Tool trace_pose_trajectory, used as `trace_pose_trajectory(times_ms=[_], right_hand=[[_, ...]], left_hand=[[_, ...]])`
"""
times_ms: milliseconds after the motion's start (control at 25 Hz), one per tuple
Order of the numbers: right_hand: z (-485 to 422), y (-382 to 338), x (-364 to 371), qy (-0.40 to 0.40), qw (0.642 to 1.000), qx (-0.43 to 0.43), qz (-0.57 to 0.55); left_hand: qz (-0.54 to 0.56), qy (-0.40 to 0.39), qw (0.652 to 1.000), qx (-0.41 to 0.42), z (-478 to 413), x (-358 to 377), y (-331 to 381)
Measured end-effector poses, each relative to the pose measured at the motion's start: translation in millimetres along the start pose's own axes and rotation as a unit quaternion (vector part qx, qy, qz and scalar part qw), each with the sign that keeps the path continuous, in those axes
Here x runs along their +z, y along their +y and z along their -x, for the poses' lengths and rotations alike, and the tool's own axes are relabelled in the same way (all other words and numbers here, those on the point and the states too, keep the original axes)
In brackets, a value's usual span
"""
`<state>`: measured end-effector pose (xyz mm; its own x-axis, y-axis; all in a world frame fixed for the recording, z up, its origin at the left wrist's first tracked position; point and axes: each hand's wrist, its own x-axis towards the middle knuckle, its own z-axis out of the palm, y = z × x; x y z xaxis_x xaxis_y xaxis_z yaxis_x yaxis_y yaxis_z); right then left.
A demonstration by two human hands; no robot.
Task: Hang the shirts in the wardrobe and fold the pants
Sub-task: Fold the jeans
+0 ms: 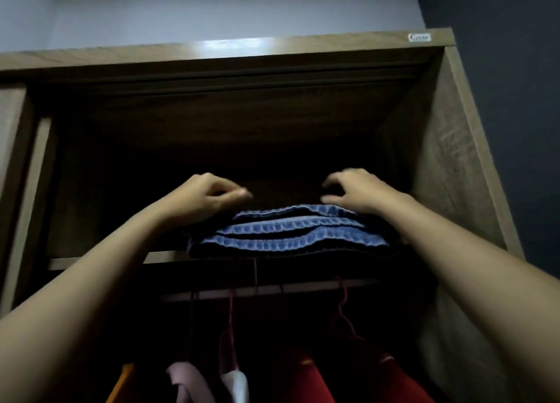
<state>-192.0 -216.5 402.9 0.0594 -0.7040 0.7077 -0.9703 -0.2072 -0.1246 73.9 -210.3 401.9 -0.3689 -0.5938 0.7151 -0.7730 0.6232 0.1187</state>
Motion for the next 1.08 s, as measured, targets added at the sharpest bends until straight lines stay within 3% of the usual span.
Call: trace_pose_trajectory(times_ms=[80, 120, 160, 240, 320, 400, 440, 560, 640, 720, 840, 920, 1080], right_hand=[[22, -17, -4, -0.004, 0.989, -0.127, -0.080], [34, -21, -4, -0.037, 0.984, -0.162, -0.069], [44, -24, -1, -0.053, 0.980, -0.194, -0.003], [54, -17, 13, -0.006, 0.953, -0.227, 0.202], [51, -10, 23, 0.061, 0.918, -0.252, 0.301], [44, -3, 23, 0.068, 0.902, -0.297, 0.305], [39, 0, 20, 0.057, 0.898, -0.317, 0.299], [32, 3, 3, 0.024, 0.909, -0.331, 0.253], [30, 4, -1, 0.022, 0.916, -0.330, 0.229], [24, 8, -3, 0.042, 0.912, -0.330, 0.238], [13, 27, -7, 0.082, 0.903, -0.311, 0.285], [9, 45, -13, 0.084, 0.902, -0.288, 0.310], [10, 72, -26, 0.037, 0.931, -0.236, 0.275]], left_hand=[[-0.006, -0.045, 0.997, 0.059, 21, -3, 18], [-0.082, -0.071, 0.992, 0.069, 30, 0, 22], [-0.185, -0.079, 0.977, 0.073, 36, 6, 19], [-0.359, -0.063, 0.928, 0.084, 42, 20, 8], [-0.427, 0.004, 0.892, 0.149, 40, 33, -12], [-0.422, 0.060, 0.871, 0.244, 35, 39, -30], [-0.414, 0.048, 0.871, 0.261, 32, 37, -34], [-0.310, -0.037, 0.919, 0.242, 23, 20, -35], [-0.272, -0.004, 0.934, 0.233, 17, 12, -26], [-0.297, 0.059, 0.927, 0.223, 7, 13, -17], [-0.338, 0.129, 0.889, 0.282, -16, 28, -6], [-0.348, 0.135, 0.880, 0.295, -34, 37, 6], [-0.333, 0.104, 0.900, 0.263, -56, 57, 28]])
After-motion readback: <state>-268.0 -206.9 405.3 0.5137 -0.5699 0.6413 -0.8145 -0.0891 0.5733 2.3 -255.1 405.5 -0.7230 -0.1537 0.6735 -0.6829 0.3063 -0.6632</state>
